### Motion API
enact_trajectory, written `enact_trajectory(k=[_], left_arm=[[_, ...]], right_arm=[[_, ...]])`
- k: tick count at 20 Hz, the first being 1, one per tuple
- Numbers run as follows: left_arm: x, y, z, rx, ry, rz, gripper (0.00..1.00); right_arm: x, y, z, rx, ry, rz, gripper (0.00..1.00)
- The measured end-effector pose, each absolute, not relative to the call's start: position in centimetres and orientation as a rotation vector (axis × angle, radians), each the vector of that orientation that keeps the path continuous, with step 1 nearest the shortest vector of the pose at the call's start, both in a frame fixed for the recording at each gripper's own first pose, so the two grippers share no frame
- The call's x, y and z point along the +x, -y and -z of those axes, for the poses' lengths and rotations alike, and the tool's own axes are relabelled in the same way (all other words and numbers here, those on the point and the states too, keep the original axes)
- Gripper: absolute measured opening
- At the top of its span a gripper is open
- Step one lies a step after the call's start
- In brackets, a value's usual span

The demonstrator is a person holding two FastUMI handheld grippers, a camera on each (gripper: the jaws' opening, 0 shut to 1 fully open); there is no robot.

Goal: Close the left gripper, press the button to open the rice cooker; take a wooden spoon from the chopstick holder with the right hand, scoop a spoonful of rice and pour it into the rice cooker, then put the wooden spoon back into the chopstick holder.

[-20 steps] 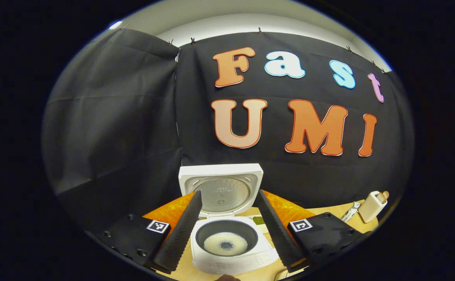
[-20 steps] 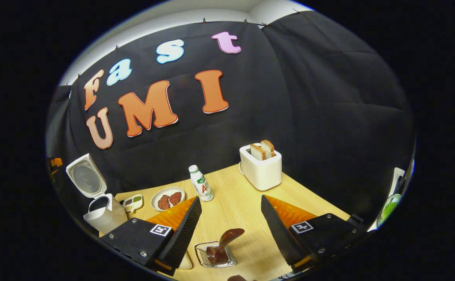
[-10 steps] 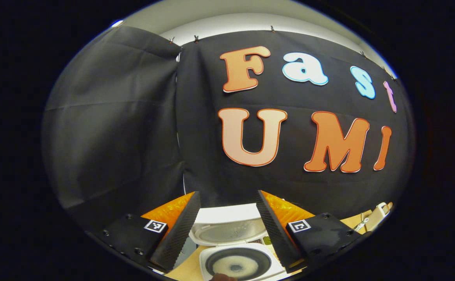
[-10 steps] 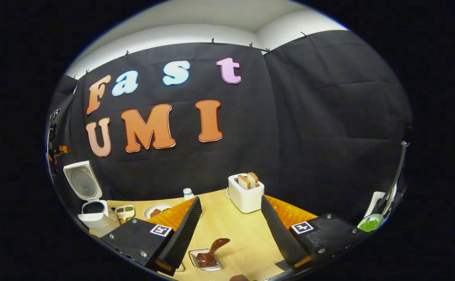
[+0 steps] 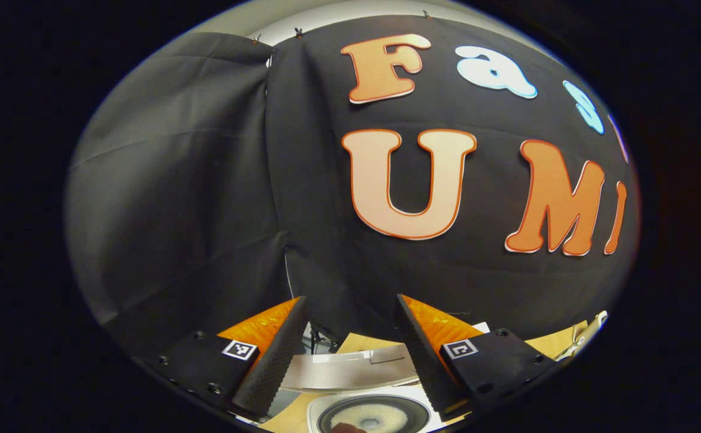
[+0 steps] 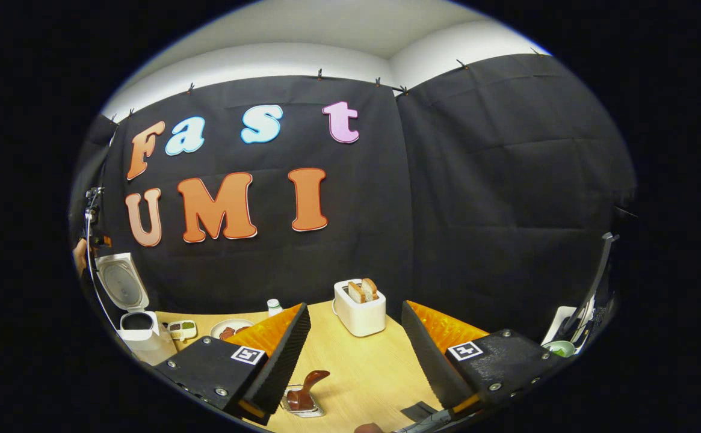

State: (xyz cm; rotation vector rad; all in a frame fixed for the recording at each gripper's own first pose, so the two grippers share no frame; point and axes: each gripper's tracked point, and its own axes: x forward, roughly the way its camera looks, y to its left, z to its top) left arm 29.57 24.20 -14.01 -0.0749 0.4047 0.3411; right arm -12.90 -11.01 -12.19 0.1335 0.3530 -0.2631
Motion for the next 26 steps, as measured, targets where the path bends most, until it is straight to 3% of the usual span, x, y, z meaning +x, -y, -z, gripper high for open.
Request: enact_trajectory(k=[8, 17, 26], left_arm=[[28.0, -20.8, 17.5, -0.183, -0.579, -0.295, 0.97], [16.6, -16.1, 24.4, -0.411, -0.873, -0.291, 0.98], [10.0, -12.4, 31.3, -0.265, -1.059, -0.312, 0.99]], right_arm=[[-14.0, 12.5, 14.0, 0.162, -0.389, 0.270, 0.95], [-11.8, 10.2, 16.7, 0.233, -0.416, 0.174, 0.95], [-11.3, 8.1, 19.0, 0.188, -0.454, 0.063, 0.95]])
